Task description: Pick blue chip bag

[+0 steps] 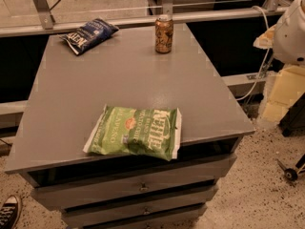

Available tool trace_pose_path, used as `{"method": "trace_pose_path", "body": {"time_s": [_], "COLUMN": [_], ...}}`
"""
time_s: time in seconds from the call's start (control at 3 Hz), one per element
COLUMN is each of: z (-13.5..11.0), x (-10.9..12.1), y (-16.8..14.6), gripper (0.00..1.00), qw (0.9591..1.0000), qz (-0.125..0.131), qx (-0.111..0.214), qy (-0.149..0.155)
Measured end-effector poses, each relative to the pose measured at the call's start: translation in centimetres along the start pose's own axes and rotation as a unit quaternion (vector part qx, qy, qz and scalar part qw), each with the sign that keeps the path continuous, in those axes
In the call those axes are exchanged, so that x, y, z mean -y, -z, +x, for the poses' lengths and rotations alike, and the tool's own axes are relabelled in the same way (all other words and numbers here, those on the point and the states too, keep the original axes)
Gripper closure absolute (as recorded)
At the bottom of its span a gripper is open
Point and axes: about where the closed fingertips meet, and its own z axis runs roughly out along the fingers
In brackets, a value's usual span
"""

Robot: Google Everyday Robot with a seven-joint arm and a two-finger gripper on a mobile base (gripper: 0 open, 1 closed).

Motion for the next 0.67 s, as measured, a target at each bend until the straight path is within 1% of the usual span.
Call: {"method": "trace_pose_path", "body": {"time_s": [0.33, 0.67], "z": [0.0, -2.8], "x": [0.0, 2.5], "y": [0.0, -2.4], "gripper": [0.0, 0.0], "qw": [1.0, 0.9995], "qz": [0.0, 0.01], "qx": [0.0, 0.028], "qy": [0.0, 0.011]}}
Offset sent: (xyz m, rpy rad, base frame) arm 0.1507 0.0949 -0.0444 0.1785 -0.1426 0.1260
